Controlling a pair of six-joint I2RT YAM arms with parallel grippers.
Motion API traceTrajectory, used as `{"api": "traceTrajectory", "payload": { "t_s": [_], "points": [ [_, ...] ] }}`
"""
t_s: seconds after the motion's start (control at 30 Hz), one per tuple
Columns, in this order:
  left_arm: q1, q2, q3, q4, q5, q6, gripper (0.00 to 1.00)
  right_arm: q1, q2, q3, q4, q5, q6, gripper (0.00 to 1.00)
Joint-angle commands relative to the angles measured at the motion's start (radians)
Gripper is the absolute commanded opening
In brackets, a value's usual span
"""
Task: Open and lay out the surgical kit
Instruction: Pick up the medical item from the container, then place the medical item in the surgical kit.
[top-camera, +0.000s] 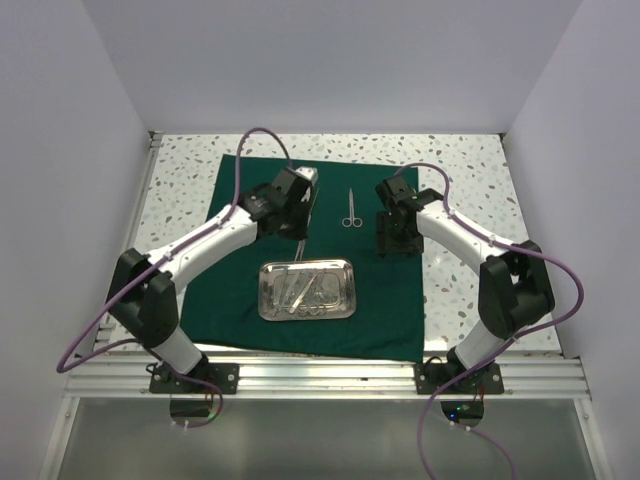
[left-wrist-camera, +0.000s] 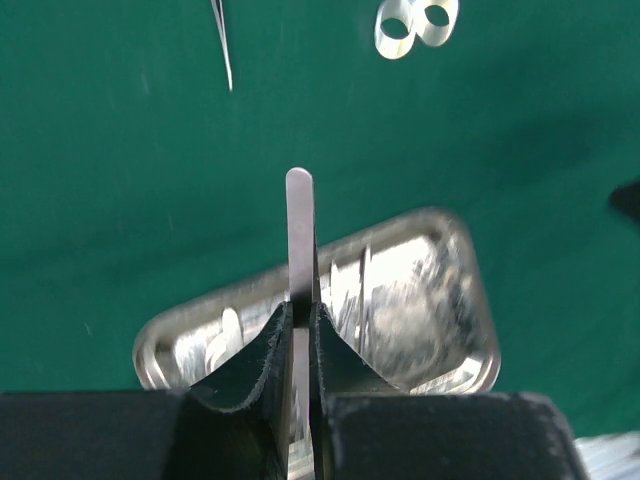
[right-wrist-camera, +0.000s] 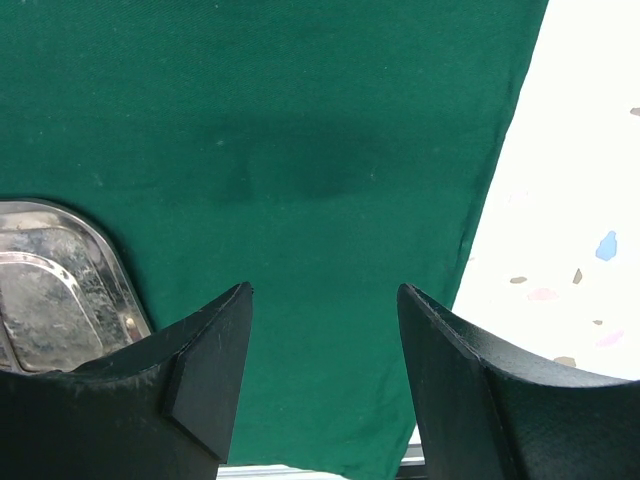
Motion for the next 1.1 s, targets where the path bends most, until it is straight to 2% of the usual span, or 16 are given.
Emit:
{"api": "traceTrajectory", "payload": {
  "t_s": [0.0, 0.3, 0.4, 0.43, 0.5, 0.53, 0.6, 0.63, 0.73, 0.8, 0.9, 1.07],
  "points": [
    [0.000, 0.092, 0.119, -0.016, -0.074, 0.057, 0.00, -0.004, -0.023, -0.005, 0.004, 0.010, 0.016, 0.64],
    [0.067, 0.498, 0.578, 0.016, -0.158, 0.119, 0.00, -0.002, -0.078, -0.027, -0.031, 0.030, 0.018, 0.64],
    [0.098, 0.658, 0.779, -0.005, -0.183, 0.151, 0.00, -0.002, -0.106, -0.060, -0.044, 0.036, 0.024, 0.64],
    [0.104, 0.699, 0.893, -0.037, -0.189, 0.157, 0.03, -0.004, -0.122, -0.068, -0.048, 0.036, 0.026, 0.64],
    [0.127, 0.818, 1.067, -0.109, -0.195, 0.155, 0.03, -0.004, -0.141, -0.091, -0.054, 0.043, 0.030, 0.64],
    [0.135, 0.842, 1.097, -0.120, -0.195, 0.149, 0.04, -0.004, -0.153, -0.099, -0.055, 0.041, 0.032, 0.64],
    [0.156, 0.836, 1.070, -0.107, -0.162, 0.134, 0.10, -0.004, -0.164, -0.117, -0.058, 0.044, 0.033, 0.65],
    [0.161, 0.818, 1.033, -0.091, -0.151, 0.128, 0.21, -0.004, -0.167, -0.122, -0.058, 0.044, 0.033, 0.65],
    [0.158, 0.697, 0.837, -0.008, -0.068, 0.128, 0.36, -0.004, -0.176, -0.129, -0.051, 0.049, 0.035, 0.65],
    [0.138, 0.626, 0.725, 0.015, -0.008, 0.123, 0.40, -0.002, -0.170, -0.128, -0.048, 0.047, 0.035, 0.66],
    [0.083, 0.556, 0.596, 0.045, 0.011, 0.129, 0.45, -0.004, -0.147, -0.119, -0.030, 0.043, 0.035, 0.66],
    [0.020, 0.508, 0.483, 0.101, 0.020, 0.103, 0.46, -0.004, -0.112, -0.096, -0.019, 0.036, 0.018, 0.66]
  ]
}}
